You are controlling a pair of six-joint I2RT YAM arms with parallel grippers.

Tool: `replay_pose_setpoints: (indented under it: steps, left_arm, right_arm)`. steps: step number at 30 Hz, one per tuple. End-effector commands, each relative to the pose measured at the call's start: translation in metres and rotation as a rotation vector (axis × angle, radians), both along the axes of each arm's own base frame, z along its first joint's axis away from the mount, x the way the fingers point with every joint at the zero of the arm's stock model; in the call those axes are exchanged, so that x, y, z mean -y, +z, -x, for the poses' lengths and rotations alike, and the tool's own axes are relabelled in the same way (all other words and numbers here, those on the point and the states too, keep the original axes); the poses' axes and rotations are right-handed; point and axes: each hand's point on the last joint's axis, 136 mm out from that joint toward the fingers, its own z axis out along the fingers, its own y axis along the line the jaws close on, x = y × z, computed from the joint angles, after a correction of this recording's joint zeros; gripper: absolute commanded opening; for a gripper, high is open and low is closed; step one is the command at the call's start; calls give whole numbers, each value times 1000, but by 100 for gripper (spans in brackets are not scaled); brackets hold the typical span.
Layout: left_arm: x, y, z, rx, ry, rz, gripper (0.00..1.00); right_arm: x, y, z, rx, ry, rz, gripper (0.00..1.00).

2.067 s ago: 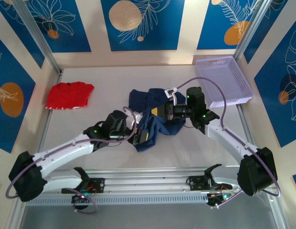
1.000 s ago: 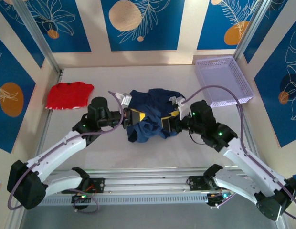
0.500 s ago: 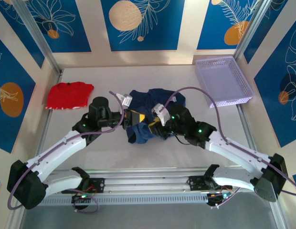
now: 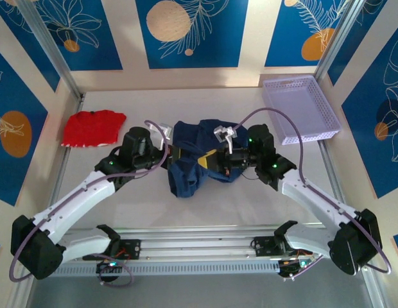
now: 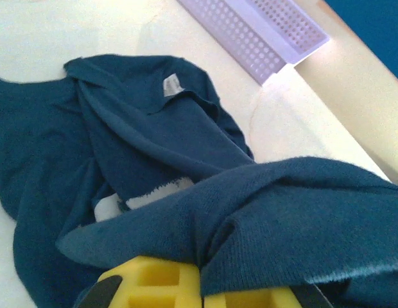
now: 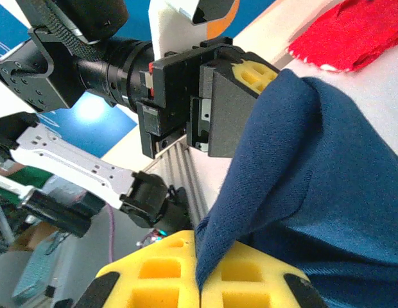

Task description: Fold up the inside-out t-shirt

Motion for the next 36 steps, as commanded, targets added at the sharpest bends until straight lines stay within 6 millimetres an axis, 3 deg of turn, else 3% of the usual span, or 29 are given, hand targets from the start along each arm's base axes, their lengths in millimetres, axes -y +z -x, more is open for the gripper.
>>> replay_pose_setpoints:
  steps: [1,7,12,13,16,18,20,22,28,32,36]
  left_arm:
    - [-13,4,3,44,20,-68,4]
    - [-10,3,14,55,-34,-47,0]
    - [-2,10,23,60,-97,0,0]
    - [-1,11,24,60,-99,6,0]
    - [-5,11,22,66,-74,1,0]
    - [-18,4,10,60,27,-48,0]
    - [-43,-9,-4,28,178,-148,17]
    - [-54,-14,-4,11,215,-212,32]
    - [-25,31,43,129,-34,30,49]
    - [-8,49,73,176,-208,149,46]
    - [13,48,75,114,-317,171,37]
  right_arm:
    - [-2,19,11,-5,86,-76,7]
    - [-5,11,-2,-66,35,-53,17]
    - [-8,4,-11,-105,9,-42,20]
    - [-9,4,-11,-107,11,-42,18]
    - [-10,6,-10,-109,15,-45,0]
    - [-9,11,-6,-108,33,-64,0]
    - [-7,18,-2,-99,44,-95,0]
    - [-8,21,-2,-101,47,-110,0]
    - [-9,16,-7,-117,34,-100,0]
    - [-9,18,-7,-110,32,-102,0]
    - [-8,18,-6,-108,32,-99,0]
